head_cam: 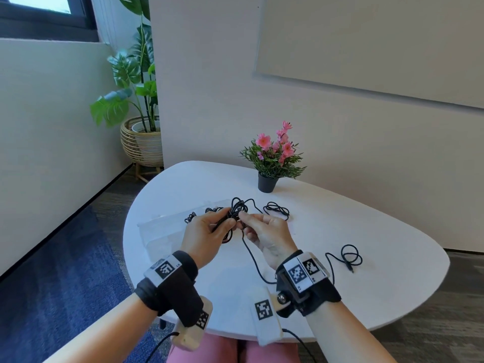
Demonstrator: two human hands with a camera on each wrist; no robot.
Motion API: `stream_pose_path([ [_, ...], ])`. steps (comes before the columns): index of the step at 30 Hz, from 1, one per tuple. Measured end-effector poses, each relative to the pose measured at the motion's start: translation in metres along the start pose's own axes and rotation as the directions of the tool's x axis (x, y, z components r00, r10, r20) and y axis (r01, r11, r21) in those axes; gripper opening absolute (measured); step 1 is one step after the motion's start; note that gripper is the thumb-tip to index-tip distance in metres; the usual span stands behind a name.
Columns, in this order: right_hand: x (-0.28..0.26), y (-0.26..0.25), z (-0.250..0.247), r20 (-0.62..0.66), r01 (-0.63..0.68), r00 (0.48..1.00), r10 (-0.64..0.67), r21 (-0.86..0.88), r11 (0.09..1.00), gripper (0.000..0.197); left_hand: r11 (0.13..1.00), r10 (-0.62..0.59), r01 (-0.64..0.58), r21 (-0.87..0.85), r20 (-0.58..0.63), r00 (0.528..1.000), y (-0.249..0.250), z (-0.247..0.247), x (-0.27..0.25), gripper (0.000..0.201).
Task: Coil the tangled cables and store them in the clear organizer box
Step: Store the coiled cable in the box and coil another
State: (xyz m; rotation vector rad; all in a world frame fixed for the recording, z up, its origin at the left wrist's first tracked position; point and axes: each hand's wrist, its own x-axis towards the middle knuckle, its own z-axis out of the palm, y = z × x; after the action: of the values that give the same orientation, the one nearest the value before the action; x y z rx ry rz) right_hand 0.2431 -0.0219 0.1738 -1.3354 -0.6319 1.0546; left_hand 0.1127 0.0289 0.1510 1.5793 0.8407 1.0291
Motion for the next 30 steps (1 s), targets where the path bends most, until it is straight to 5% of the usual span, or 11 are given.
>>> stream_pose_path([
  [8,0.008,0.011,-0.001,0.044,0.270,0.963,-0.267,-0.246,0.931,0.014,0.992,-0.088,0.088,-0.096,-0.002,0.996,-0.019,-0.009,0.001,0.028],
  [14,0.010,0.022,0.008,-0.037,0.297,0.948,-0.315,-0.244,0.923,0.028,0.959,-0.180,0.193,-0.210,0.080,0.981,-0.031,-0.016,-0.001,0.029],
  [20,0.019,0.036,0.017,-0.014,0.344,0.930,-0.366,-0.309,0.886,0.034,0.956,-0.143,0.170,-0.239,0.124,0.982,-0.038,-0.027,-0.001,0.023],
  [25,0.028,0.043,0.018,-0.022,0.398,0.884,-0.466,-0.485,0.779,0.046,0.919,-0.192,0.240,-0.313,0.176,0.965,-0.047,-0.039,-0.006,0.024],
  [28,0.039,0.045,0.019,0.040,0.361,0.912,-0.408,-0.548,0.755,0.048,0.915,-0.197,0.243,-0.322,0.168,0.966,-0.052,-0.044,-0.009,0.027],
  [30,0.041,0.047,0.022,0.145,0.293,0.956,-0.255,-0.462,0.837,0.039,0.934,-0.160,0.202,-0.294,0.161,0.974,-0.056,-0.047,-0.009,0.033],
])
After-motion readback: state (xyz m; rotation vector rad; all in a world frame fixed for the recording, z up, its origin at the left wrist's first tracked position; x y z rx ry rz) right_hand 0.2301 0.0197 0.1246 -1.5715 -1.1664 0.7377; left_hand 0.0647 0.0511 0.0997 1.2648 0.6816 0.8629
